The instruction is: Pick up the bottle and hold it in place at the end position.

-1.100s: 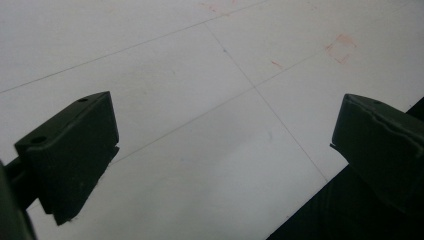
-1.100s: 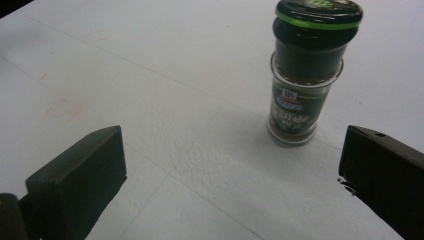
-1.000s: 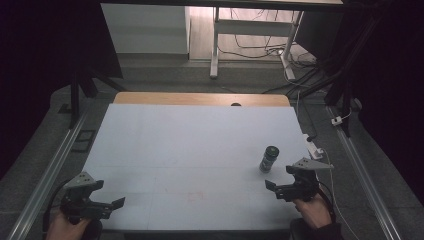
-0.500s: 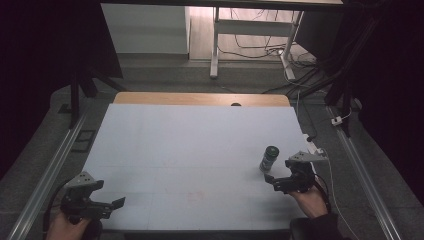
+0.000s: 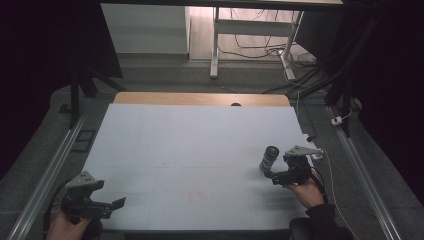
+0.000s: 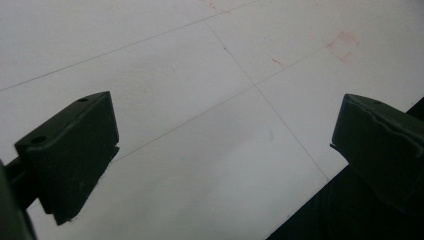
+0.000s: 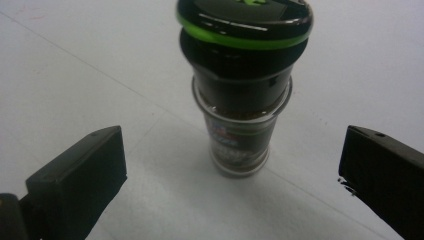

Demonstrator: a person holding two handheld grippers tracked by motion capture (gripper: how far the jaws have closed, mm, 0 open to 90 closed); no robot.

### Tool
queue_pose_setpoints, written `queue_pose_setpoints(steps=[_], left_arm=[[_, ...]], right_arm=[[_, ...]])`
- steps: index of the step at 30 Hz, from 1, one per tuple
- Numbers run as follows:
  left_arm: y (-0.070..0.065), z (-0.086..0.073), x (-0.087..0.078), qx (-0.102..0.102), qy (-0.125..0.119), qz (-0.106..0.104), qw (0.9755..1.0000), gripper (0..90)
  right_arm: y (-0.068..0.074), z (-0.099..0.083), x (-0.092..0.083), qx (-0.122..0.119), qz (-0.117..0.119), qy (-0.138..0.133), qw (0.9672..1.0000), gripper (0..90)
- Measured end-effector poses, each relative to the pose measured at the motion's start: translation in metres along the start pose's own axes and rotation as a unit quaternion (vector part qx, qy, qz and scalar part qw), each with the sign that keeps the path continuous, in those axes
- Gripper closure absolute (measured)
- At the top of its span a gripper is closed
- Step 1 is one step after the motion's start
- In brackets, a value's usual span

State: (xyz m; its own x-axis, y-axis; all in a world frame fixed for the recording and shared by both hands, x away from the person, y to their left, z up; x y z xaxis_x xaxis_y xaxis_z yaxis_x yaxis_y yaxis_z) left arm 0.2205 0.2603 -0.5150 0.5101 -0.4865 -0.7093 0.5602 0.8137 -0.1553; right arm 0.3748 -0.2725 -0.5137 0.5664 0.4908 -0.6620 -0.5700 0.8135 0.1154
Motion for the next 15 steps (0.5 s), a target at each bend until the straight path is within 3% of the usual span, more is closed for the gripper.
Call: queue_pose_setpoints(steps=[4, 12, 15], left_arm=[[0.000, 0.000, 0.000, 0.000, 0.001, -0.001, 1.0000, 0.0], [0.000, 0.000, 0.000, 0.001, 0.001, -0.001, 1.0000, 0.0], [0.000, 0.000, 0.000, 0.001, 0.001, -0.002, 1.0000, 0.0]], right_arm=[[-0.004, 0.000, 0.008, -0.014, -0.007, 0.012, 0.9998, 0.0], [-0.008, 0.003, 0.023, -0.030, 0.001, 0.021, 0.9993, 0.0], [-0.009, 0.004, 0.025, -0.033, 0.003, 0.024, 0.9991, 5.7]])
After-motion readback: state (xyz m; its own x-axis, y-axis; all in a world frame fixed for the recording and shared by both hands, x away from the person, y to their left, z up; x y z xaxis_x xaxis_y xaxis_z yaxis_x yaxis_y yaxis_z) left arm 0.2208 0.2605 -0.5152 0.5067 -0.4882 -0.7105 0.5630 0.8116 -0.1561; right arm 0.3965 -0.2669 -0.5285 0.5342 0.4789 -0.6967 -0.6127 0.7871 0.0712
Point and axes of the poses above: each handheld gripper's, and its own axes: x roughly forward along the jaws, z roughly out of its top, y roughly to its left, the point moved 5 cm from there along x, roughly forward along the jaws, and after that the axes turned 5 degrees about x, right-handed, at the moved point
